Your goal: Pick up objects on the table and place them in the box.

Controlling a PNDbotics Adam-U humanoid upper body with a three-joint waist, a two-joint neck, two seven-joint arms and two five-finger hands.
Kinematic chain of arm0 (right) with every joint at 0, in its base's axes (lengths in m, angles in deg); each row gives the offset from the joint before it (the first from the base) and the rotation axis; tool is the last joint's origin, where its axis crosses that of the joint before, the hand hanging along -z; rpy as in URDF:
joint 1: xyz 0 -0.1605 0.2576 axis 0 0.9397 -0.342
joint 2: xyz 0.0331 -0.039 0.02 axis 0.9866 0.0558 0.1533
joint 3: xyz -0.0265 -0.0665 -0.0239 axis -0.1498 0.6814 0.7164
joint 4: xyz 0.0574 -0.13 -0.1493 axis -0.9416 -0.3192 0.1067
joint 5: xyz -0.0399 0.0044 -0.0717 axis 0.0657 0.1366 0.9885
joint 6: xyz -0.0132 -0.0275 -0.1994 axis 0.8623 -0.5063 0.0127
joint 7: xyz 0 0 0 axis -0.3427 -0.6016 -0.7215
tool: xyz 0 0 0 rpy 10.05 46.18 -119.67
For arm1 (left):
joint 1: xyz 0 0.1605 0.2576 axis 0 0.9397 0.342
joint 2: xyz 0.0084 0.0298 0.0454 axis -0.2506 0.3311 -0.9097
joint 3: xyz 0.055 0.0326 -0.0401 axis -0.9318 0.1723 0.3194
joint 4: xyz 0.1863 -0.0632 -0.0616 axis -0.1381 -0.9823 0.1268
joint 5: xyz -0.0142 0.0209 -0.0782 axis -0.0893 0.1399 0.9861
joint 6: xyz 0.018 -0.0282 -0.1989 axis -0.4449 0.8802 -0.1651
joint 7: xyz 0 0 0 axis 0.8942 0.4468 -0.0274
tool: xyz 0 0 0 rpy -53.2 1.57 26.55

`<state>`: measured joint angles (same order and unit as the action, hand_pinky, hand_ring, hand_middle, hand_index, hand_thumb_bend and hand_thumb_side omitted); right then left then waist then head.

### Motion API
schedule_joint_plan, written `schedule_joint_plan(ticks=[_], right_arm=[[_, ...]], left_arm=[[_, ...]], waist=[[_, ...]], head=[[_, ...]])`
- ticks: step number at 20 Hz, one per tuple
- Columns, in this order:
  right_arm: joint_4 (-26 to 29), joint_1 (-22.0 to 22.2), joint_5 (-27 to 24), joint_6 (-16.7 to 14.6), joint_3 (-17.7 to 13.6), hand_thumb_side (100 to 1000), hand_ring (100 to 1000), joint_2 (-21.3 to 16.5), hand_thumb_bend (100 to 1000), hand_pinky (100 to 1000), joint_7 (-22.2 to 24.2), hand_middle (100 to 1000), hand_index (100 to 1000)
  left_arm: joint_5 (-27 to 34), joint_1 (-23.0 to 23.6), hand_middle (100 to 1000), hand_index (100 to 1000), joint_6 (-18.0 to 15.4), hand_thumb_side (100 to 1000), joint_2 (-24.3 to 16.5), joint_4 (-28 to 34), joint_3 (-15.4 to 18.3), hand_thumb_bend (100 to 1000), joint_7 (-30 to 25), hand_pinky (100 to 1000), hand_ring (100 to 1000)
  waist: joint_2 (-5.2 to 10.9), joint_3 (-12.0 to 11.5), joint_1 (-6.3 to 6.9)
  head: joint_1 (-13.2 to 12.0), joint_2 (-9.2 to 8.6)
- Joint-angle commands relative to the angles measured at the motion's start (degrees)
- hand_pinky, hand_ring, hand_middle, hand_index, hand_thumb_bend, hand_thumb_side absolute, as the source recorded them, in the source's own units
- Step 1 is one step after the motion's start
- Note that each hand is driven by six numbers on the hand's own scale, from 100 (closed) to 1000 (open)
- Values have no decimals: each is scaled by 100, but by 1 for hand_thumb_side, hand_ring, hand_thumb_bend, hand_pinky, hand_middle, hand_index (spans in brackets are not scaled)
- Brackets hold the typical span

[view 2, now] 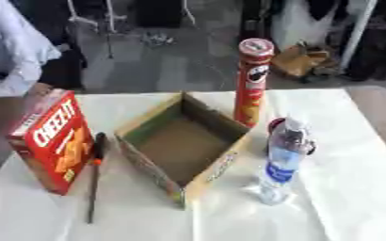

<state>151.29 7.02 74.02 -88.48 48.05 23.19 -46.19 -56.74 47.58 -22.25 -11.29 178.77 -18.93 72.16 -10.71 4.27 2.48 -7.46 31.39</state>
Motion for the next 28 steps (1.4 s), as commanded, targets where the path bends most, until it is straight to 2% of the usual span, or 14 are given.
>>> schedule_joint_plan(ticks=[1, 7, 13, 19, 20, 24, 28], right_arm=[[99, 28, -222, -1357, 51, 1000, 896, -273, 100, 790, -1044, 874, 919], [99, 120, -610, -1395, 53, 1000, 939, -391, 100, 825, -300, 907, 956], [99, 259, -740, -1327, -50, 1000, 962, -485, 100, 839, 289, 918, 976], [99, 514, -441, -941, -157, 1000, 981, -590, 129, 863, 912, 926, 1000], [99, 627, -349, -832, -149, 1000, 997, -639, 224, 877, 1075, 932, 1000], [99, 938, -141, -420, -117, 1000, 996, -818, 255, 867, 1707, 928, 1000], [99, 1210, 75, -349, -94, 1000, 996, -1087, 305, 866, 1977, 935, 1000]], left_arm=[[-115, 58, 905, 905, 49, 1000, -293, 84, 162, 139, 138, 1000, 936], [-5, 170, 936, 929, 154, 1000, -462, 84, 257, 150, 27, 1000, 983], [129, 233, 964, 950, 315, 1000, -596, 84, 296, 100, -276, 1000, 1000], [157, 269, 958, 945, 346, 1000, -613, 84, 313, 100, -400, 1000, 1000], [157, 279, 947, 939, 353, 1000, -619, 84, 310, 100, -414, 1000, 997], [136, 297, 939, 933, 402, 1000, -635, 84, 305, 100, -465, 1000, 986], [134, 294, 937, 929, 404, 1000, -647, 84, 299, 100, -451, 1000, 983]], waist=[[42, 1, 17], [54, -11, 49], [62, -6, 37], [83, -5, 5], [82, -5, -4], [84, -15, -26], [73, -13, -32]], head=[[-180, -13], [-157, -112], [8, -200], [152, -179], [188, -207], [253, -294], [317, -344]])
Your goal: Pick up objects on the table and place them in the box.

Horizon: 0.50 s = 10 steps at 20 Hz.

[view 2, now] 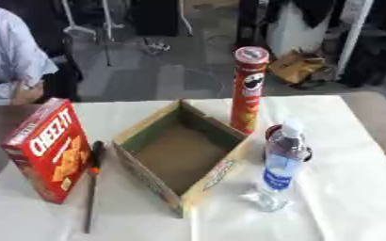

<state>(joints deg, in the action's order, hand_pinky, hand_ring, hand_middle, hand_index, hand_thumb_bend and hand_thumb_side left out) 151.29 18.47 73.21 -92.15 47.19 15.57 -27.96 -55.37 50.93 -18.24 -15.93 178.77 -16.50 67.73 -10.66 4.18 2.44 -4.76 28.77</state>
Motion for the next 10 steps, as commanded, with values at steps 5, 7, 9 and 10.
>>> schedule_joint_plan(ticks=[5, 7, 9, 10], right_arm=[[99, 287, 440, -42, 100, 1000, 996, -546, 368, 865, 305, 933, 1000], [99, 371, 555, -46, 179, 1000, 1000, -683, 418, 865, 454, 935, 1000], [99, 437, 683, -49, 250, 1000, 1000, -802, 480, 872, 690, 941, 1000], [99, 467, 740, -56, 277, 1000, 1000, -855, 529, 879, 835, 938, 1000]], left_arm=[[17, -27, 935, 927, 5, 1000, -176, 84, 42, 100, -20, 1000, 983], [23, -25, 932, 922, 15, 1000, -176, 84, 29, 100, -50, 1000, 982], [28, -25, 930, 920, 30, 1000, -177, 84, 15, 100, -96, 1000, 983], [30, -25, 928, 918, 37, 1000, -180, 84, 11, 100, -121, 1000, 982]], waist=[[52, -3, -25], [40, -6, -22], [31, -9, -20], [27, -9, -20]], head=[[137, -110], [171, -119], [193, -128], [199, -131]])
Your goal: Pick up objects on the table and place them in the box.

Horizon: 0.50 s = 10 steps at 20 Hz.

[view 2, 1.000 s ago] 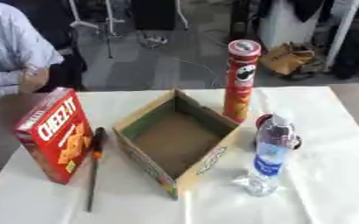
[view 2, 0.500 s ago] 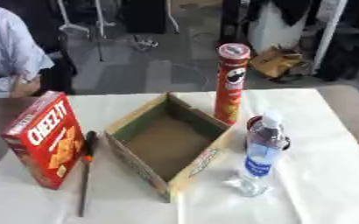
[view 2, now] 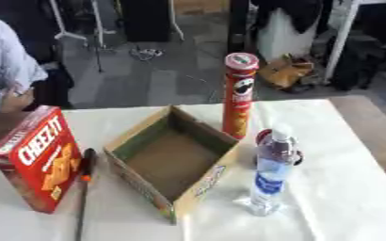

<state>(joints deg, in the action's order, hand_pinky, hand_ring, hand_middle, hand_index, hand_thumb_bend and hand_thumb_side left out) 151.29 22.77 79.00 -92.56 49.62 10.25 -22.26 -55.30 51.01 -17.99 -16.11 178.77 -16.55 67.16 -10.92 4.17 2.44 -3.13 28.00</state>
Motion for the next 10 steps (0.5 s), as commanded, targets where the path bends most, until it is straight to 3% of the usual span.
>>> schedule_joint_plan(ticks=[1, 6, 10], right_arm=[[99, 83, 225, -35, 53, 1000, 1000, -395, 529, 879, 454, 938, 1000], [99, 508, 612, -415, -24, 1000, 1000, -980, 502, 880, 1410, 936, 1000], [99, 1110, 929, -627, -38, 1000, 998, -1544, 525, 880, 1478, 948, 1000]], left_arm=[[23, -35, 928, 918, 21, 1000, -165, 84, 11, 100, -94, 1000, 982], [9, -28, 921, 914, 52, 1000, -246, 84, 15, 100, -183, 1000, 980], [-6, 0, 917, 911, 65, 1000, -332, 84, -3, 100, -240, 1000, 979]], waist=[[50, -7, -19], [37, 19, -44], [22, 60, -101]], head=[[39, -55], [-9, -63], [-63, -75]])
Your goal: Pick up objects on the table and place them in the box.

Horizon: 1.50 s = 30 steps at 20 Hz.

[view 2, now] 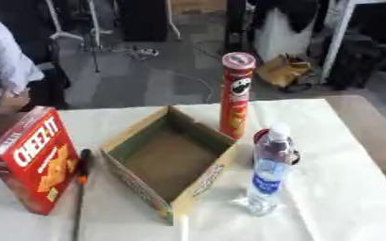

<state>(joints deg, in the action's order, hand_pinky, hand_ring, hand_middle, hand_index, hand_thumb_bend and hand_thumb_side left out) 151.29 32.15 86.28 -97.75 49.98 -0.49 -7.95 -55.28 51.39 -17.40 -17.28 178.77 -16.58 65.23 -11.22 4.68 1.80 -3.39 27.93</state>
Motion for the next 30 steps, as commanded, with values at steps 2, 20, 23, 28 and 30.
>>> schedule_joint_plan(ticks=[2, 20, 23, 28, 30], right_arm=[[99, 377, 360, -124, -43, 1000, 991, -604, 526, 878, -47, 947, 1000], [99, 574, 1573, 314, 885, 1000, 1000, -1362, 555, 883, -1353, 960, 1000], [99, 440, 1422, 344, 1025, 1000, 1000, -1483, 582, 890, -1314, 965, 1000], [99, 144, 1126, 436, 1279, 1000, 1000, -1741, 576, 890, -1037, 966, 1000], [99, -2, 1002, 450, 1370, 1000, 1000, -1841, 576, 890, -923, 966, 1000]], left_arm=[[-11, -27, 916, 911, 12, 1000, -245, 84, -4, 100, -65, 1000, 978], [39, -58, 904, 906, 37, 1000, -231, 84, -86, 100, -257, 1000, 975], [55, -50, 902, 905, 45, 1000, -206, 84, -96, 100, -277, 1000, 975], [80, -28, 898, 904, 59, 1000, -175, 84, -107, 100, -308, 1000, 974], [88, -25, 897, 904, 63, 1000, -168, 84, -113, 100, -324, 1000, 974]], waist=[[46, 20, -60], [53, -70, -132], [75, -72, -128], [114, -71, -113], [122, -70, -106]], head=[[-50, -74], [279, -77], [381, -71], [477, -70], [500, -70]])
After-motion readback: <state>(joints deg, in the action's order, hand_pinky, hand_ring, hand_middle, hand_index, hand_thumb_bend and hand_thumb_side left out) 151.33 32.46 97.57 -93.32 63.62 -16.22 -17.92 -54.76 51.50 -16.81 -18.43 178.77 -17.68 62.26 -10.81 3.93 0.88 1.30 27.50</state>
